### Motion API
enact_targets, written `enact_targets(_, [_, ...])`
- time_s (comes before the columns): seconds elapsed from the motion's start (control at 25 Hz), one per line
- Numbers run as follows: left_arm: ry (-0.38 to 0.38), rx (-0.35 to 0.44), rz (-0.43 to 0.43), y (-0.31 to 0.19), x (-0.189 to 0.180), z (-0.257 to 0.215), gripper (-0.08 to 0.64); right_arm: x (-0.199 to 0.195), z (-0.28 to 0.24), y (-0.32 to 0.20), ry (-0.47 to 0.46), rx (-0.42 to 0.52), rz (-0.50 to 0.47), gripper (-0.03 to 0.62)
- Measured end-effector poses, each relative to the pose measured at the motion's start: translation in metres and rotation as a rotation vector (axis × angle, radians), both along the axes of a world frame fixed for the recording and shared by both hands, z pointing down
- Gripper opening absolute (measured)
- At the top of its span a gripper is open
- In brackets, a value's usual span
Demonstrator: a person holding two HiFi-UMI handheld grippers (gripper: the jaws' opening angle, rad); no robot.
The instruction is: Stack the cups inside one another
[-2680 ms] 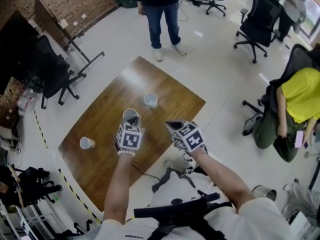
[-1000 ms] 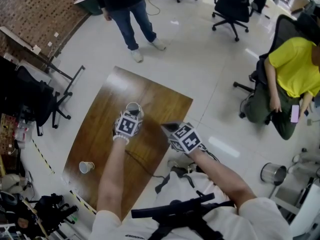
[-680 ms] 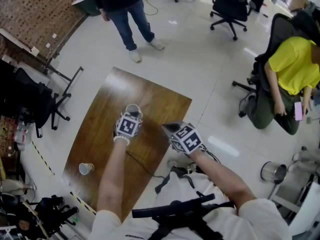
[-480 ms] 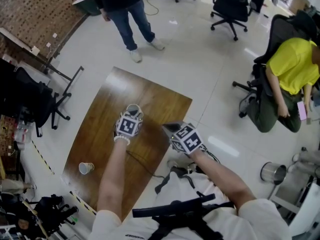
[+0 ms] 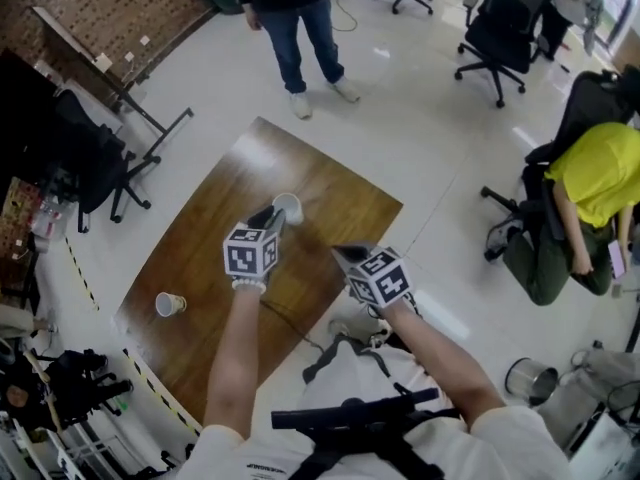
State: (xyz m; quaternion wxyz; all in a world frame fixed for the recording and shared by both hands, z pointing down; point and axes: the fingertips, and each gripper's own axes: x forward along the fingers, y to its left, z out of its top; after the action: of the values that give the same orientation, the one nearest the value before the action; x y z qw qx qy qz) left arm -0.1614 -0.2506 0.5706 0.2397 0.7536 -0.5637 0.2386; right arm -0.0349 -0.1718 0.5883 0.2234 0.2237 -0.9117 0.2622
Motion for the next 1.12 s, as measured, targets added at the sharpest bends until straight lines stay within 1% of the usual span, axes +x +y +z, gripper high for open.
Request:
enact_targets(0.08, [0.074, 0.052, -0.097, 0.009, -0.003, -0.015, 0.097, 0.004, -0.003, -0.001, -0.011, -0.004, -0.014, 0.002])
enact_targets(0.16, [0.118, 0.087, -0.175, 0.019, -0.007, -0.019, 0.097, 0.006, 0.000, -0.004, -0.021, -0.008, -0.032, 0.002])
enact_targets(0.28, [0.186, 0.124, -0.291, 0.041, -0.025, -0.016, 0.097, -0.007, 0.007, -0.005, -0.024, -0.007, -0.099, 0.002])
enact_targets(0.4, [0.228, 0.133, -0.357, 0.073, -0.047, -0.014, 0.095, -0.030, 0.005, 0.009, -0.020, -0.007, -0.156, 0.002])
enact_targets(0.56, [0.255, 0.143, -0.434, 0.121, -0.076, -0.008, 0.095, -0.060, 0.005, 0.039, -0.012, 0.001, -0.225, 0.002])
enact_targets(0.72, [0.240, 0.131, -0.507, 0.161, -0.098, 0.005, 0.094, -0.082, 0.003, 0.058, -0.010, 0.011, -0.289, 0.002])
enact_targets(0.84, [0.189, 0.117, -0.550, 0.190, -0.118, 0.014, 0.095, -0.098, 0.002, 0.072, -0.009, 0.014, -0.329, 0.002])
enact_targets(0.96, [0.134, 0.075, -0.592, 0.216, -0.140, 0.026, 0.121, -0.113, 0.002, 0.085, -0.005, 0.015, -0.360, 0.002])
enact_targets(1.12, [0.079, 0.015, -0.636, 0.248, -0.173, 0.038, 0.121, -0.132, 0.003, 0.097, -0.001, 0.019, -0.388, 0.002])
